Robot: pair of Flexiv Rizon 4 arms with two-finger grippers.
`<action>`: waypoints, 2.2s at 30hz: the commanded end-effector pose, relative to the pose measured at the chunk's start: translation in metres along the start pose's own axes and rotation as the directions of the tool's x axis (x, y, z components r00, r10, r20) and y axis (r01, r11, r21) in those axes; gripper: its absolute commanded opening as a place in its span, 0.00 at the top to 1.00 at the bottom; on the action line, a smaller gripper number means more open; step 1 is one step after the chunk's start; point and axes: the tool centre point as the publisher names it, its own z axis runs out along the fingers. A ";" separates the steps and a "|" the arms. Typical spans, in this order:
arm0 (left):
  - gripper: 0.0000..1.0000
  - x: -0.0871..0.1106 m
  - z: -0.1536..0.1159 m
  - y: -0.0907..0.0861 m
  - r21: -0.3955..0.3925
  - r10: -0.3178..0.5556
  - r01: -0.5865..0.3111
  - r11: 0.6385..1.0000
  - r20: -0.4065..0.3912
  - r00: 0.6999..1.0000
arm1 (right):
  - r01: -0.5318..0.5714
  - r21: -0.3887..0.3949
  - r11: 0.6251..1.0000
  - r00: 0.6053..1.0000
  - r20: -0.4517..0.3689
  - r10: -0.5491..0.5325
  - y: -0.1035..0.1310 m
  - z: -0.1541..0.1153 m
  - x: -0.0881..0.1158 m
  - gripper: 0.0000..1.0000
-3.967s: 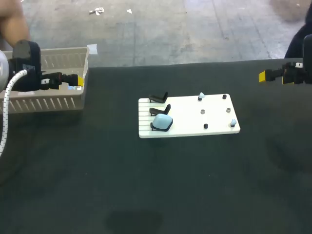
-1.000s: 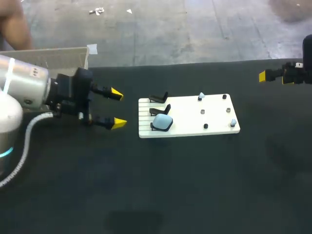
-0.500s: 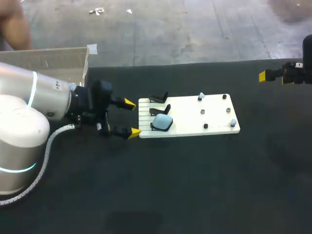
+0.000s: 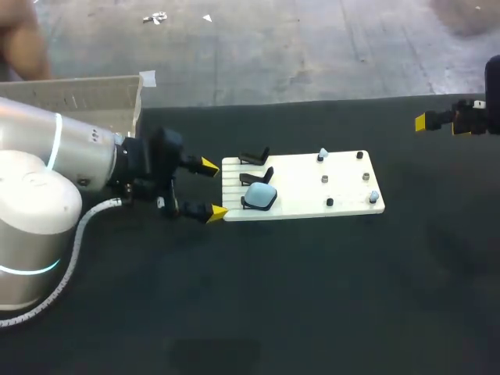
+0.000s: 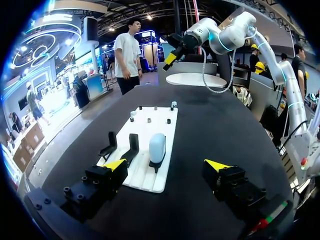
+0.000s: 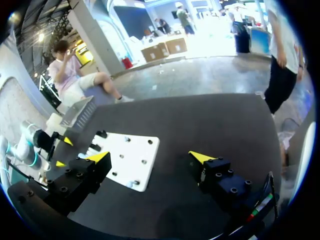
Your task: Pick up each earbud case from the left stands, insert the matching earbuds, close the lid, and place the case in the box.
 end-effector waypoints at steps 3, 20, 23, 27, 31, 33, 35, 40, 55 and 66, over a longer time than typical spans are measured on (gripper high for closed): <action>0.00 0.009 0.019 0.009 0.065 -0.013 0.011 0.998 0.042 0.999 | 0.001 -0.002 1.000 1.000 -0.001 -0.001 -0.001 0.001 0.000 0.00; 0.00 0.004 0.047 0.011 0.108 -0.025 0.015 0.994 0.094 0.995 | 0.001 -0.002 1.000 1.000 -0.001 -0.001 -0.001 0.001 0.000 0.00; 0.00 0.004 0.050 0.010 0.102 -0.024 0.014 0.995 0.102 0.994 | 0.001 -0.002 1.000 1.000 -0.001 -0.001 -0.001 0.001 0.000 0.00; 0.00 0.004 0.055 0.010 0.101 -0.021 0.010 0.995 0.112 0.994 | 0.001 -0.002 1.000 1.000 -0.001 -0.001 -0.001 0.001 0.000 0.00; 0.00 0.002 0.061 0.010 0.104 -0.009 -0.004 0.995 0.128 0.992 | 0.001 -0.002 1.000 1.000 -0.001 -0.001 -0.001 0.001 0.000 0.00; 0.00 0.001 0.064 0.010 0.106 -0.010 -0.004 0.994 0.128 0.992 | 0.001 -0.002 1.000 1.000 -0.001 -0.001 -0.001 0.001 0.000 0.00; 0.00 0.000 0.066 0.011 0.112 -0.012 -0.003 0.994 0.132 0.991 | 0.001 -0.002 1.000 1.000 -0.001 -0.001 -0.001 0.001 0.000 0.00; 0.09 -0.001 0.070 0.011 0.125 -0.018 0.001 0.992 0.139 0.990 | 0.001 -0.002 1.000 1.000 -0.001 -0.001 -0.001 0.001 0.000 0.00; 0.24 0.001 0.081 0.010 0.168 -0.037 0.012 0.986 0.148 0.988 | 0.001 -0.002 1.000 1.000 -0.001 -0.001 -0.001 0.001 0.000 0.00; 0.38 0.003 0.087 0.014 0.177 -0.047 0.020 0.984 0.150 0.988 | 0.001 -0.002 1.000 1.000 -0.001 -0.001 -0.001 0.001 0.000 0.00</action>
